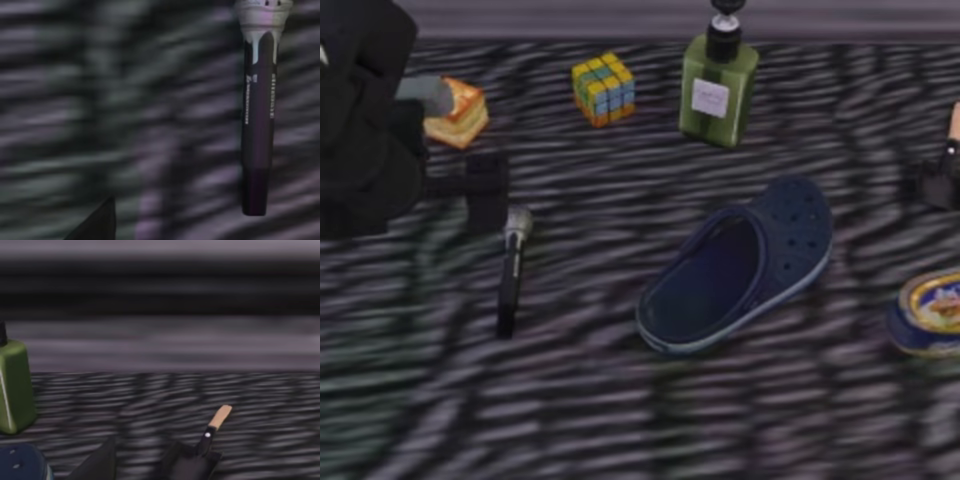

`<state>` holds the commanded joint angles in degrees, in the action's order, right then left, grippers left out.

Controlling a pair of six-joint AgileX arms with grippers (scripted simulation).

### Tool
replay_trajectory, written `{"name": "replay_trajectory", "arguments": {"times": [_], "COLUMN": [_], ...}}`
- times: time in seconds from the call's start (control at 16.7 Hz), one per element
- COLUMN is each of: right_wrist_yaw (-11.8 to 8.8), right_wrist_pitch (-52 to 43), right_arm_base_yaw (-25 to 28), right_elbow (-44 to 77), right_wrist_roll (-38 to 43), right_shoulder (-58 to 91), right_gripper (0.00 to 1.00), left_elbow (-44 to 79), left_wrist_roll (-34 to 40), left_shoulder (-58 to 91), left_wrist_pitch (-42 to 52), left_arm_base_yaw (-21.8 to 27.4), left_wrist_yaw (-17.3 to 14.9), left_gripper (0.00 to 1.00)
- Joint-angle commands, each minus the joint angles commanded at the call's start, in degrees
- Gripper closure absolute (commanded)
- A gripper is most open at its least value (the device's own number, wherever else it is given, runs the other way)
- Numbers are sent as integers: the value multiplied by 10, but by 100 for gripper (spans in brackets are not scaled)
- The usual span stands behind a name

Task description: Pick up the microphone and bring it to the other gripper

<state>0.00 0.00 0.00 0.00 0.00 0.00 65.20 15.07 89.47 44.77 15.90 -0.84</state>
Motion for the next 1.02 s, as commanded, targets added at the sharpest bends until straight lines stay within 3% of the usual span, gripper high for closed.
{"name": "replay_trajectory", "arguments": {"times": [0.24, 0.48, 0.78, 1.02], "right_wrist_yaw": [0, 0, 0, 0], "right_wrist_pitch": [0, 0, 0, 0], "right_arm_base_yaw": [0, 0, 0, 0], "right_elbow": [0, 0, 0, 0], "right_wrist_roll": [0, 0, 0, 0], "right_shoulder": [0, 0, 0, 0], "right_gripper": [0, 0, 0, 0], "left_elbow": [105, 146, 144, 119], "left_wrist_roll": [24, 33, 32, 32], "left_shoulder": [151, 206, 205, 241], "left_wrist_pitch": [72, 100, 97, 37], "left_arm_base_yaw": [28, 40, 37, 40], "left_wrist_yaw": [-3, -5, -5, -6], "left_gripper": [0, 0, 0, 0]}}
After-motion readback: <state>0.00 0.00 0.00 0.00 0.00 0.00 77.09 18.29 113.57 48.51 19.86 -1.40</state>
